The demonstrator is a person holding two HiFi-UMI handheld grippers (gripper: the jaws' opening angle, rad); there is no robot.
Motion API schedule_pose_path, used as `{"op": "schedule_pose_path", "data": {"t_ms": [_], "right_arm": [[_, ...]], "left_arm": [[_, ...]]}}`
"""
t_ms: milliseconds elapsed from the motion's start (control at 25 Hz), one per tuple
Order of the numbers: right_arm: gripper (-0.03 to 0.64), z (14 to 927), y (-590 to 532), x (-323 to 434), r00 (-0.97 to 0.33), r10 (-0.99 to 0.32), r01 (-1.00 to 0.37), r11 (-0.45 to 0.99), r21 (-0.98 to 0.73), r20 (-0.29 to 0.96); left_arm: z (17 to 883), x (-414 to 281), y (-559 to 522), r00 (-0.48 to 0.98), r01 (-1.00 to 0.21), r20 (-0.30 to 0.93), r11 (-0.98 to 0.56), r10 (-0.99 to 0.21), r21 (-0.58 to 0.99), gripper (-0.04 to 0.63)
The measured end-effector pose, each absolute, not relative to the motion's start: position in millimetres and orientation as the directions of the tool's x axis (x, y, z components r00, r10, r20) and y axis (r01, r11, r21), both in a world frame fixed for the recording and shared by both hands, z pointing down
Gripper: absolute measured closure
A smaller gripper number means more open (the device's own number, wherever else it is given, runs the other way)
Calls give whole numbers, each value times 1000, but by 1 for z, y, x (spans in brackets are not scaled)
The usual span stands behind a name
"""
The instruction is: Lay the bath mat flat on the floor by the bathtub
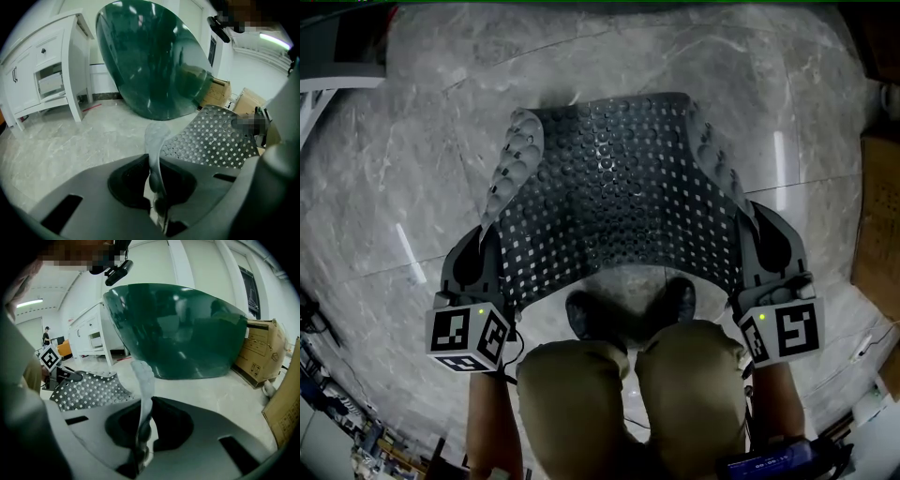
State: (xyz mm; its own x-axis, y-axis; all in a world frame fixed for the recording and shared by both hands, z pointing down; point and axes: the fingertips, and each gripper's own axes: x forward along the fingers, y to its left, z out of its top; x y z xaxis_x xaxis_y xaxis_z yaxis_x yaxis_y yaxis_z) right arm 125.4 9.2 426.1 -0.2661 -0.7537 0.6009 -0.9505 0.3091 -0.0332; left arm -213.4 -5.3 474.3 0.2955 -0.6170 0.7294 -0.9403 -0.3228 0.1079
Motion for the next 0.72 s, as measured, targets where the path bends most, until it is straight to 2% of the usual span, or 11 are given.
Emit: {"op": "schedule_pose_path", "data": {"t_ms": [720], "right_arm": [[589, 450, 3, 139, -240, -766, -956, 294, -8, 596]], "left_arm": [[513, -243, -10, 258, -948, 746, -312, -614, 70, 561]]}}
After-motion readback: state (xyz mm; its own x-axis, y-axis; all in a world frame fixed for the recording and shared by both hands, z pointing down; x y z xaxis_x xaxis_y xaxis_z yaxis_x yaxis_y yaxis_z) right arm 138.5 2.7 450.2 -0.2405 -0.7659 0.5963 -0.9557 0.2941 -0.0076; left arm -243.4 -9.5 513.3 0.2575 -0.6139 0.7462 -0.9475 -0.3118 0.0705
